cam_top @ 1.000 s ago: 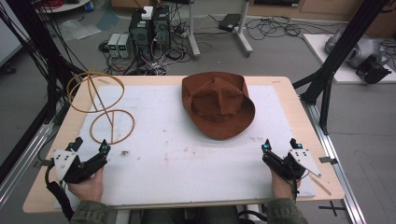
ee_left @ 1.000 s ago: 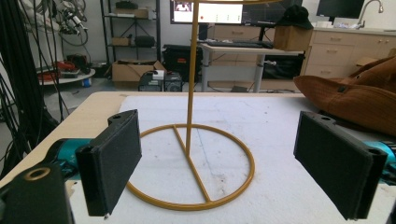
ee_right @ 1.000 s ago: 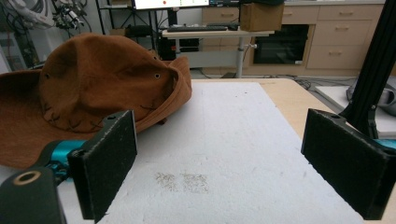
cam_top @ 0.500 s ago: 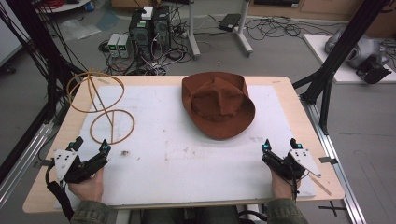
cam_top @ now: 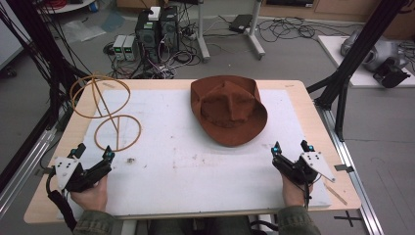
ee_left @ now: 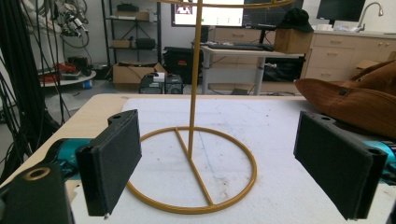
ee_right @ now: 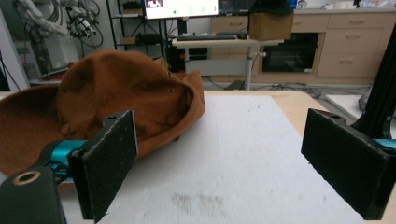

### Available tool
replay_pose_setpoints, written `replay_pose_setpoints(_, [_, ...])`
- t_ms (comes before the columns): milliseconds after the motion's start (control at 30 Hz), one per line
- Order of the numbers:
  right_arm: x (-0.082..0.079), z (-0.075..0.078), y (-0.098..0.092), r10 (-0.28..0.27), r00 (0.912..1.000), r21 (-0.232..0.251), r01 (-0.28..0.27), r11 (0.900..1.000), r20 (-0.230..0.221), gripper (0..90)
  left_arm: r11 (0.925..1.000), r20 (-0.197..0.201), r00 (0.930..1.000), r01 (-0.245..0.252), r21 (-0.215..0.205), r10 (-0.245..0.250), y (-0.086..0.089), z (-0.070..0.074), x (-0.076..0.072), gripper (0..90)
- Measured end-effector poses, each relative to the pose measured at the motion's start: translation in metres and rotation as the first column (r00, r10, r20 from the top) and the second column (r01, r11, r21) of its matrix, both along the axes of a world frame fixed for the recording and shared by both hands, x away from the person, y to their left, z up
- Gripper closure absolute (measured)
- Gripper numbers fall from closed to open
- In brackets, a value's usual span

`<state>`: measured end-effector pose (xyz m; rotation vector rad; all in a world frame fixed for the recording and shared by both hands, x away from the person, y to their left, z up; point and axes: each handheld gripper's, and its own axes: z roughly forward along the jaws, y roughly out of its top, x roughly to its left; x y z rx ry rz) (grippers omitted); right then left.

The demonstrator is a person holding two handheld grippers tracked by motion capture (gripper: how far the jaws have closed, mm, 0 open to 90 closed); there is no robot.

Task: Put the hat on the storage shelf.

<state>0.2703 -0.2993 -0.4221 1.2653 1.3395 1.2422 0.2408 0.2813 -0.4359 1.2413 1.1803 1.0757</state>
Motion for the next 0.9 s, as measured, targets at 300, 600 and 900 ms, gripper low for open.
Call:
replay_pose_setpoints(300, [0.034,0.018,0.017,0.019,0.9998,-0.01,-0.019,1.0,-0.007,9.9,0.9999,-0.002,1.0,0.008,0.006,-0.008,-0.002,-0.001,0.002,15.3])
replay_pose_setpoints(600, [0.066,0.038,0.044,0.045,0.9988,-0.04,-0.045,0.998,0.015,10.0,0.9999,-0.003,0.9999,0.011,0.0,-0.011,-0.002,-0.001,0.003,15.3])
replay_pose_setpoints(900, [0.103,0.058,0.087,0.166,0.9859,-0.096,-0.167,0.981,-0.024,9.9,0.9998,0.0,0.9998,0.02,0.001,-0.02,-0.004,0.0,0.004,15.3])
